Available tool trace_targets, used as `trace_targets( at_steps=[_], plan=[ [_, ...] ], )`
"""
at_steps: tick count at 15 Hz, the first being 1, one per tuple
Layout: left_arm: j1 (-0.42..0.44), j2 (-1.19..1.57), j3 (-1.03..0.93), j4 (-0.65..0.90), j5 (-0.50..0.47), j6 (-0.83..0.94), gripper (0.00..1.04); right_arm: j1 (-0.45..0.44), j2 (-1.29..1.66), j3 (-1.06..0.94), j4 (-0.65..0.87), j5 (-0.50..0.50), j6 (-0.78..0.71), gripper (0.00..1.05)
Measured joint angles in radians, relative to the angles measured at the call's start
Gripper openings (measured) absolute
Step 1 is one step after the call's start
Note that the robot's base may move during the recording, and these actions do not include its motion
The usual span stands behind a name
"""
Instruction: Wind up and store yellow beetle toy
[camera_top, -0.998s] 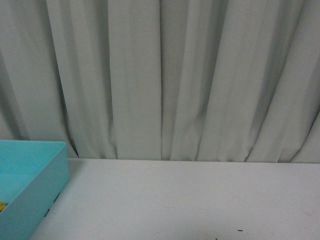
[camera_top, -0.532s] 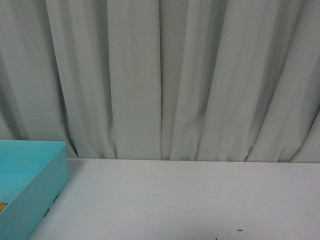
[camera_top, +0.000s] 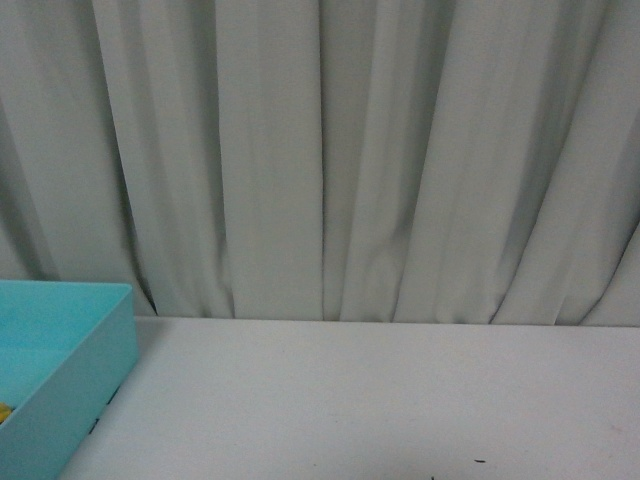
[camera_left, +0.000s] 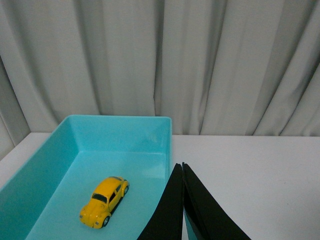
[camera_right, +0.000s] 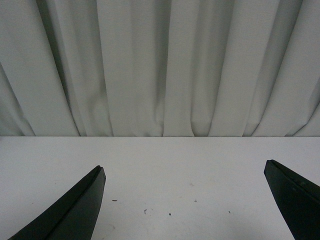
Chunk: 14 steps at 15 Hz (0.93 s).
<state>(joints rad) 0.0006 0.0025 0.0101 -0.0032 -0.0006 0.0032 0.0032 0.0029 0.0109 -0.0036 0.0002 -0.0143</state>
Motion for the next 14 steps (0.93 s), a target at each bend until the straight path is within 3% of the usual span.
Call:
trace_targets(
  at_steps=[1, 2, 9, 10, 14],
  plan=[
    [0.000, 0.000, 0.000, 0.000, 0.000, 0.000, 0.02, 0.000, 0.000, 0.000, 0.000, 0.000, 0.000, 0.98],
    [0.000, 0.000, 0.000, 0.000, 0.000, -0.001, 0.08, 0.000, 0.000, 0.000, 0.000, 0.000, 0.000, 0.98],
    [0.000, 0.000, 0.000, 0.000, 0.000, -0.001, 0.92, 0.000, 0.000, 0.000, 0.000, 0.000, 0.000, 0.98],
    [0.000, 0.000, 0.000, 0.000, 0.000, 0.000, 1.00, 0.000, 0.000, 0.000, 0.000, 0.000, 0.000, 0.98],
    [0.000, 0.000, 0.000, 0.000, 0.000, 0.000, 0.98, 0.000, 0.001, 0.000, -0.001, 0.000, 0.000, 0.98]
  ],
)
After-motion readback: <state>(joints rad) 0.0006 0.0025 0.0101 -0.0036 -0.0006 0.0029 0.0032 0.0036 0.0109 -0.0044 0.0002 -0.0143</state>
